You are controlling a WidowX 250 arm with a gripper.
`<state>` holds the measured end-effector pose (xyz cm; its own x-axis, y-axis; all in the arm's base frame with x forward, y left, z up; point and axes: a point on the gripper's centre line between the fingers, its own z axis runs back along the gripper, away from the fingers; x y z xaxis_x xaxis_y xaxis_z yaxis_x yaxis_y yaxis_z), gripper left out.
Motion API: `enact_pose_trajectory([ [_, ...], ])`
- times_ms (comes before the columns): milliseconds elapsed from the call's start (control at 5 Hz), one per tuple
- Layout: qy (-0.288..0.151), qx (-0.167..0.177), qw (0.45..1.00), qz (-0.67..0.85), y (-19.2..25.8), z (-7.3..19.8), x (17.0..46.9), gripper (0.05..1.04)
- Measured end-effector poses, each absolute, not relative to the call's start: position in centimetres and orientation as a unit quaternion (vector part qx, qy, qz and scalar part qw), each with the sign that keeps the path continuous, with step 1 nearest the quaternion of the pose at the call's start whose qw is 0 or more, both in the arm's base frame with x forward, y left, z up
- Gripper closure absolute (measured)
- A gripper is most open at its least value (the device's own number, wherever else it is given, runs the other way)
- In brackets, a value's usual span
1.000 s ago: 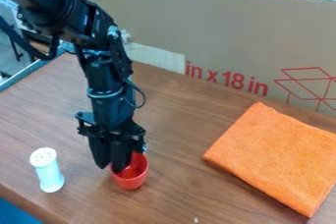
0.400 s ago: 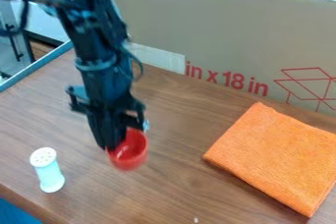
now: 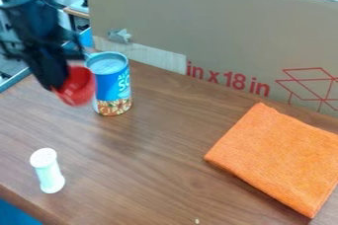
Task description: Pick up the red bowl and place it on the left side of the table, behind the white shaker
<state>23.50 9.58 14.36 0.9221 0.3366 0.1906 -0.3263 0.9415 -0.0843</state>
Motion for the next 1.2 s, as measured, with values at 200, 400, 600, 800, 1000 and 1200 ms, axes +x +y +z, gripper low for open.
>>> enact_pose_trajectory([
  [200, -0.089, -0.005, 0.967, 0.237, 14.3, 13.5, 23.6, 0.999],
  [400, -0.042, 0.023, 0.959, 0.281, 18.9, 11.1, 24.1, 0.999],
  [600, -0.008, 0.026, 0.95, 0.311, 22.2, 8.7, 23.7, 0.998],
  [800, 0.032, 0.021, 0.944, 0.329, 23.5, 6.2, 22.4, 0.998],
  [1000, 0.047, 0.013, 0.943, 0.329, 23.4, 5.2, 22.1, 0.998],
  [1200, 0.062, -0.003, 0.942, 0.331, 23.4, 4.2, 21.1, 0.999],
])
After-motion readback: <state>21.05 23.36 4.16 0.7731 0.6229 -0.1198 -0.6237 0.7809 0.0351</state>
